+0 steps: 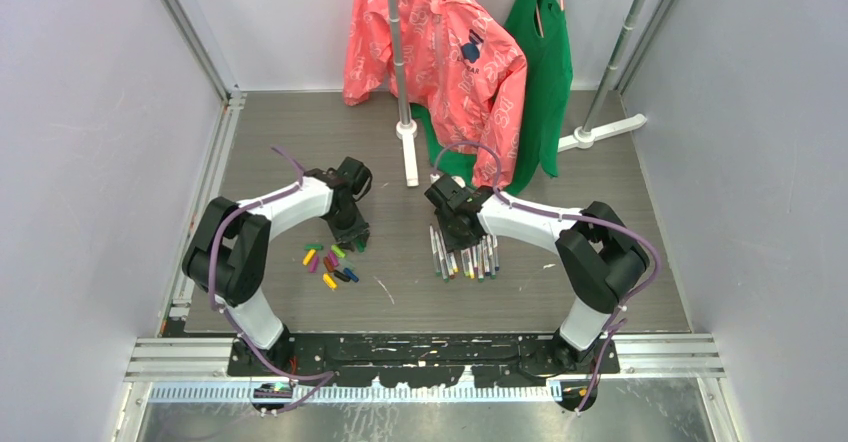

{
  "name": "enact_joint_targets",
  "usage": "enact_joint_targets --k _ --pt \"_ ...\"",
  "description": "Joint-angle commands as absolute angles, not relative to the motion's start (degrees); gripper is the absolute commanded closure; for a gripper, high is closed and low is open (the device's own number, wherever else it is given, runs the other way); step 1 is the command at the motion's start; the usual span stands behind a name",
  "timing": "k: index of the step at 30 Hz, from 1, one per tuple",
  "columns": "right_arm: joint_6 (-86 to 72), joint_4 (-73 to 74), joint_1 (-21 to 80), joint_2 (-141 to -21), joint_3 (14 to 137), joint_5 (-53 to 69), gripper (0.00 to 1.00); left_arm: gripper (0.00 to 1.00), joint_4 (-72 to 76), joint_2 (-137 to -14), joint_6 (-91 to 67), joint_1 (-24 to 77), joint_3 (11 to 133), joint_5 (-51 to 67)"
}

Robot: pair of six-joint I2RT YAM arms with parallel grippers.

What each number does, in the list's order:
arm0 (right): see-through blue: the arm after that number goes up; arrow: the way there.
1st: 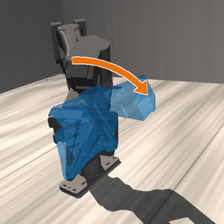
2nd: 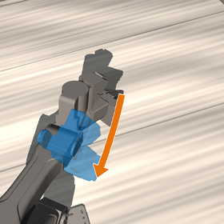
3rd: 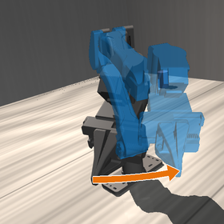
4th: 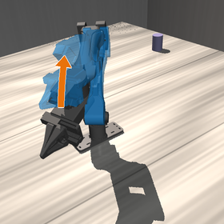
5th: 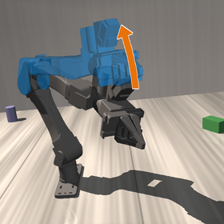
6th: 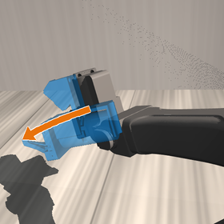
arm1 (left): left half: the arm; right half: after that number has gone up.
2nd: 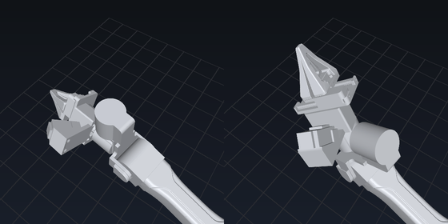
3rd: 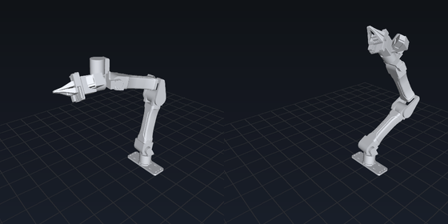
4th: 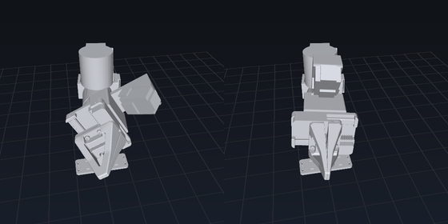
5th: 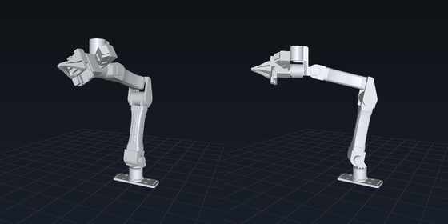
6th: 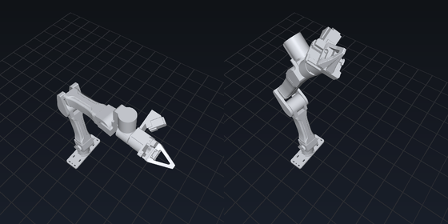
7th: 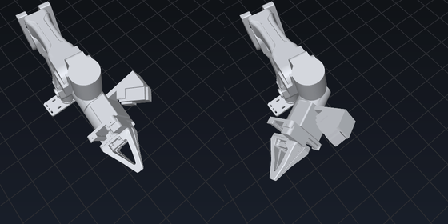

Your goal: Open the pen caps

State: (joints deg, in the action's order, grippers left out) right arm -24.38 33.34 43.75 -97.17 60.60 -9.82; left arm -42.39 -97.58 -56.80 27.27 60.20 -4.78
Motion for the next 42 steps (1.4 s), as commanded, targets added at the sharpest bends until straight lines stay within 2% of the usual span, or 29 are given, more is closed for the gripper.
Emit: enact_joint_targets --k 1,8,13,18,23,27,33,42 --pt "-24.69 34.17 43.64 -94.91 63.55 -11.33 0.65 0.67 -45.31 -94.82 -57.79 27.83 62.78 -6.95" --pt "-24.31 37.30 43.61 -91.77 66.57 -12.57 0.61 0.64 -48.73 -89.84 -58.15 28.20 64.24 -8.59" --pt "-23.72 38.00 43.67 -86.93 68.06 -13.57 0.53 0.62 -50.99 -82.62 -57.45 28.27 65.56 -11.27" --pt "-22.71 38.58 43.59 -82.31 69.60 -17.91 0.49 0.61 -50.08 -73.66 -55.23 28.30 66.55 -16.85" --pt "-21.75 39.73 43.42 -77.95 70.46 -25.19 0.41 0.59 -51.12 -68.98 -52.23 28.30 69.81 -22.50" --pt "-21.82 41.09 43.32 -74.74 70.27 -31.67 0.35 0.53 -51.62 -66.99 -51.04 28.30 70.54 -26.57" --pt "-23.68 41.25 43.27 -68.67 67.77 -42.10 0.26 0.48 -48.66 -63.06 -48.77 28.22 67.49 -31.52" --pt "-24.87 40.26 43.23 -61.06 61.37 -55.97 0.06 0.48 -41.34 -59.50 -40.66 28.20 61.04 -35.75"
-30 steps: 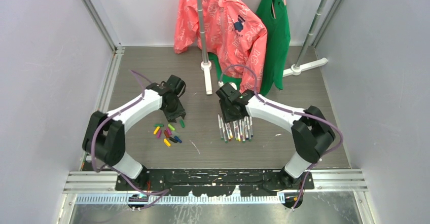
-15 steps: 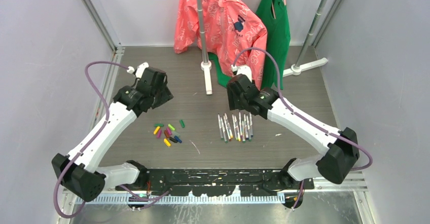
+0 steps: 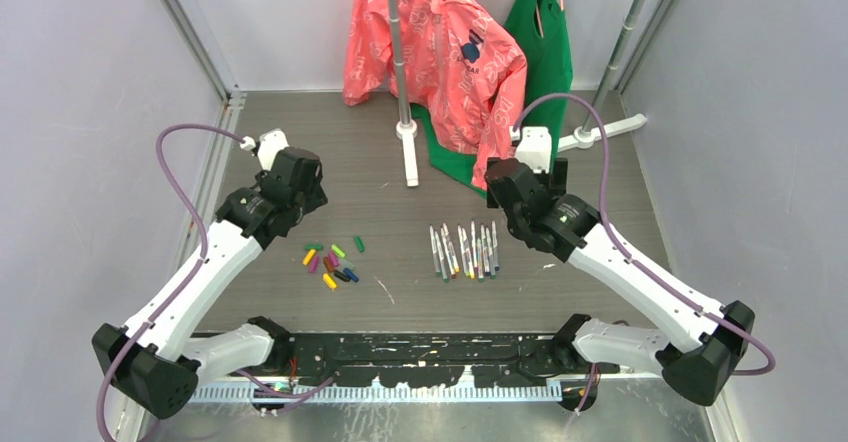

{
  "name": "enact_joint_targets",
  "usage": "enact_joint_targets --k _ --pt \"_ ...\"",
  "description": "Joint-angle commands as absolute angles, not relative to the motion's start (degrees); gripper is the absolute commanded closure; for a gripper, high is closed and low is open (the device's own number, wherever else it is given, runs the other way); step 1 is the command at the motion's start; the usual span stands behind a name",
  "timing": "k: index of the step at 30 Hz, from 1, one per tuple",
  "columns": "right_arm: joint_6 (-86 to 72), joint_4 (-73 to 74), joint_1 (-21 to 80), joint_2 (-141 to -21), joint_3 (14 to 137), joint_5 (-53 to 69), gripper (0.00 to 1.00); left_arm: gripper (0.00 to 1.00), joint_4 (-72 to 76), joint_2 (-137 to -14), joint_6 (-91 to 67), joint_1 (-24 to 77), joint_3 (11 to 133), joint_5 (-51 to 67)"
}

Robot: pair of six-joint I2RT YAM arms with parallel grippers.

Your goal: Open the pen caps

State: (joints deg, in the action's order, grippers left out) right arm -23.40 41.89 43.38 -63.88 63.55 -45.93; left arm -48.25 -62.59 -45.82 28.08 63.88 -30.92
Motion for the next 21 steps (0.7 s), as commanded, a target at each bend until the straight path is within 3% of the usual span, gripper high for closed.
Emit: enact_joint_targets --k 1,8,21 --pt "-25.10 40.21 43.22 -60.44 60.44 -57.09 0.05 0.48 -39.87 -58.50 -39.08 28.21 59.79 -36.38" --pt "-26.25 39.63 43.15 -57.01 56.95 -60.27 0.05 0.47 -34.26 -53.93 -34.92 28.17 53.05 -38.85" --pt "-26.67 39.11 43.11 -55.00 53.09 -62.35 0.05 0.45 -33.88 -54.28 -33.22 27.97 51.70 -39.73"
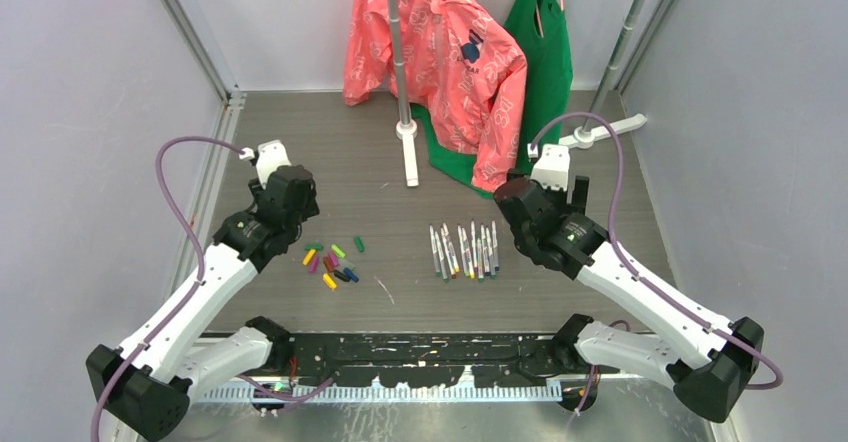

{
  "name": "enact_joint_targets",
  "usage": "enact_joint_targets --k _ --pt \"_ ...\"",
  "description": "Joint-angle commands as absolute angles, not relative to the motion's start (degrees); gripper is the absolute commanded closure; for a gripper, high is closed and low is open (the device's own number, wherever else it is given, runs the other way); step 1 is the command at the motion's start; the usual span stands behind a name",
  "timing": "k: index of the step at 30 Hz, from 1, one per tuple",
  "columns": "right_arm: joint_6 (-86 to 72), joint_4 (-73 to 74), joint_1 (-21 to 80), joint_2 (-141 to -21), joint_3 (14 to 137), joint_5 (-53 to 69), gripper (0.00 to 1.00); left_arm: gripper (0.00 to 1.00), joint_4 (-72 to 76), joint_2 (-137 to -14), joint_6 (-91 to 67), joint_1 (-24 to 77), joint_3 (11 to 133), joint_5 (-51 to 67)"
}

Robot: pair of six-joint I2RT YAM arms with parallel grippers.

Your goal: Open the pen caps

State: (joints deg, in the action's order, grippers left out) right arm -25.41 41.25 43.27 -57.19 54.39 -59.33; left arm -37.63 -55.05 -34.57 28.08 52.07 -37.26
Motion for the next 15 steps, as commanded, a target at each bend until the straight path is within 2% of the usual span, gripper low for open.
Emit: enact_joint_targets --k 1,10,15 --pt "-26.67 39.03 43.15 -54.89 52.93 -62.26 0.05 0.45 -33.84 -54.27 -33.16 27.89 51.61 -39.73" --pt "-27.16 39.48 43.01 -54.69 53.53 -61.95 0.05 0.45 -33.86 -53.36 -33.22 27.16 50.74 -38.79" --pt "-28.14 38.53 43.05 -52.54 53.04 -62.20 0.00 0.45 -34.41 -52.73 -33.82 26.90 50.60 -38.48"
